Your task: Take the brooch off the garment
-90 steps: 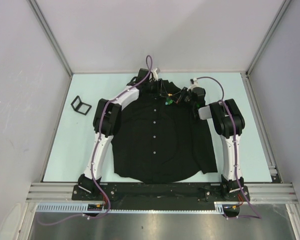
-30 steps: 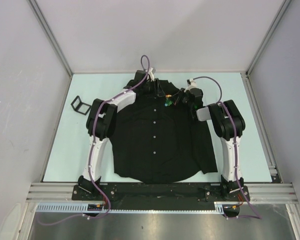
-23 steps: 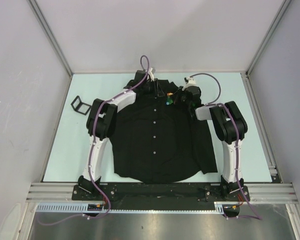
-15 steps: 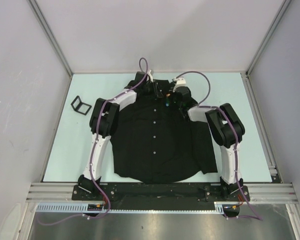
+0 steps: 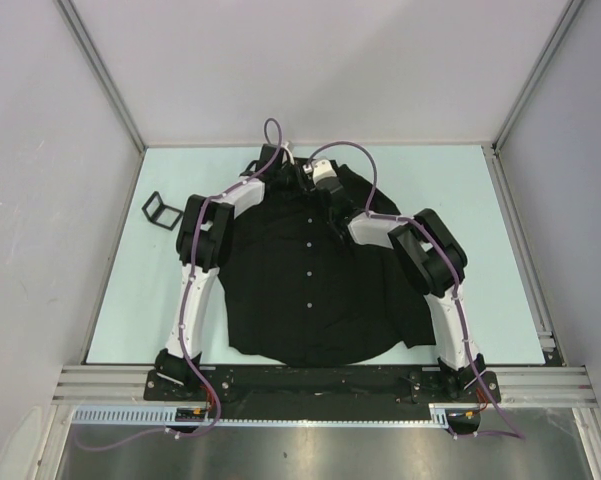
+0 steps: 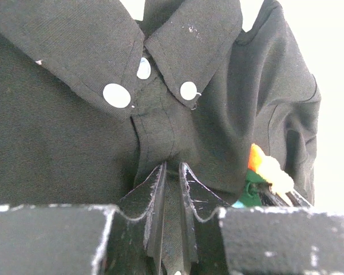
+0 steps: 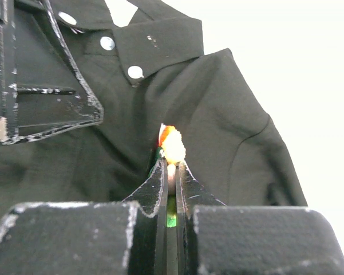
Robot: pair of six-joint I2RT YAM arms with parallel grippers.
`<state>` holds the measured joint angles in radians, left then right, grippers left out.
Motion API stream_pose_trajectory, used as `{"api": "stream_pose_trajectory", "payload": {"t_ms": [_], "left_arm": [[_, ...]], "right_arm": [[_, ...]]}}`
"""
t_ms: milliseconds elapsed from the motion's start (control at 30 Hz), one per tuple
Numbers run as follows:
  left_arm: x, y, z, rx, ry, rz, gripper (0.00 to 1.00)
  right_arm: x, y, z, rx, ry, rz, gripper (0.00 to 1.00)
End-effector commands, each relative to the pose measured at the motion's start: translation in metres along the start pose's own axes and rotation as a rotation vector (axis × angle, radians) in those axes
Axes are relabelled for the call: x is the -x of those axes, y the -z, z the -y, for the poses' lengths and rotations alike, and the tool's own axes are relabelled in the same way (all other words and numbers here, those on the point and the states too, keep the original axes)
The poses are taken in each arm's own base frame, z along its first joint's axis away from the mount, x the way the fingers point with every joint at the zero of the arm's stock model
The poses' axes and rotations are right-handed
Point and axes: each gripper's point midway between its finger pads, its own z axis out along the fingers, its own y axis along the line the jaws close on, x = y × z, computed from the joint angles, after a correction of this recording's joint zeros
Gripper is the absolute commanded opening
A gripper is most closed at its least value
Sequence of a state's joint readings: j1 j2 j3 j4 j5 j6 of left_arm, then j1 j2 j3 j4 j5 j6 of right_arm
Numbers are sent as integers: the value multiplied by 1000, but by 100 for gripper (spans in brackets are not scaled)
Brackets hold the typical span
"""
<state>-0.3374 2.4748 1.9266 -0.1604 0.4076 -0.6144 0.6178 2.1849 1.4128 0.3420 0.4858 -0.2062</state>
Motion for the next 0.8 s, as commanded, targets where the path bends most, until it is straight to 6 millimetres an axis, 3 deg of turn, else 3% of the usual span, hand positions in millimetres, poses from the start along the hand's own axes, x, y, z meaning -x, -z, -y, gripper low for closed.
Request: {"api": "stream_pose_trajectory", "payload": {"t_ms": [0, 533, 767], "left_arm": [[9, 2, -4, 6, 25, 6, 19], [10, 1, -15, -10, 54, -11, 19], [15, 4, -12, -28, 49, -7, 20]], "right_arm": [[7, -2, 15, -95, 157, -9, 0], [7, 0, 12, -77, 442, -11, 0], [0, 4, 29, -72, 464, -29, 0]]}}
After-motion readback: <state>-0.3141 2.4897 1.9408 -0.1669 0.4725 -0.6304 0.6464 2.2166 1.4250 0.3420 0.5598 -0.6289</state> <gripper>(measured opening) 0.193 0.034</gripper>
